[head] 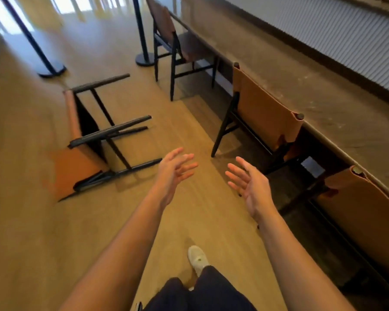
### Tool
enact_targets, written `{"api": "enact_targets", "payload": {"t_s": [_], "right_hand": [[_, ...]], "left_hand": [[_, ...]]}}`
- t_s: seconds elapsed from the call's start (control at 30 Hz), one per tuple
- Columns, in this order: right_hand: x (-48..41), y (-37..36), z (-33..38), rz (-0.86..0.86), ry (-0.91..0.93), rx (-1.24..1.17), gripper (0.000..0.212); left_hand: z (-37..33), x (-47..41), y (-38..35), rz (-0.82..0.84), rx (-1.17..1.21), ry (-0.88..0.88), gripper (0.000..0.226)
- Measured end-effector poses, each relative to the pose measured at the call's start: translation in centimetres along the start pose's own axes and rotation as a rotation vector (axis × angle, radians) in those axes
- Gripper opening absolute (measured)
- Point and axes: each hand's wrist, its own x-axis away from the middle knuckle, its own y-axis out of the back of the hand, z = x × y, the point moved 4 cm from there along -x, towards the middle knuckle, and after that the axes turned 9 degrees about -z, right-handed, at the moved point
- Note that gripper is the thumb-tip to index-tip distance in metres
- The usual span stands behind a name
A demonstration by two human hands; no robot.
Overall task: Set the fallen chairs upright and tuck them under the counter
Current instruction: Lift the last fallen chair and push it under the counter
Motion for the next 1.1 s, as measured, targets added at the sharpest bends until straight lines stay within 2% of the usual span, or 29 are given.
{"api": "enact_targets", "payload": {"t_s": [0.37,0.63,0.9,1.1], "right_hand": [[-2.1,-21.9,-1.2,0.491,-0.005,0.197,0.025],[-2.0,-35.8,-1.5,0.750,-0.016,0.290,0.025],[1.1,-48.0,-5.3,0.903,-0.062,0.379,0.031],[3.5,-58.4,-9.4,0.904,-0.062,0.392,0.028]], "left_hand": [[-8.0,-3.7,17.3,-0.371,0.173,-0.151,0.036],[-12.5,-5.6,27.0,-0.618,0.286,-0.223,0.034],[-15.5,-6.3,36.8,-0.774,0.390,-0.267,0.033],[-18.3,-8.9,46.9,-0.798,0.423,-0.276,0.034]]}}
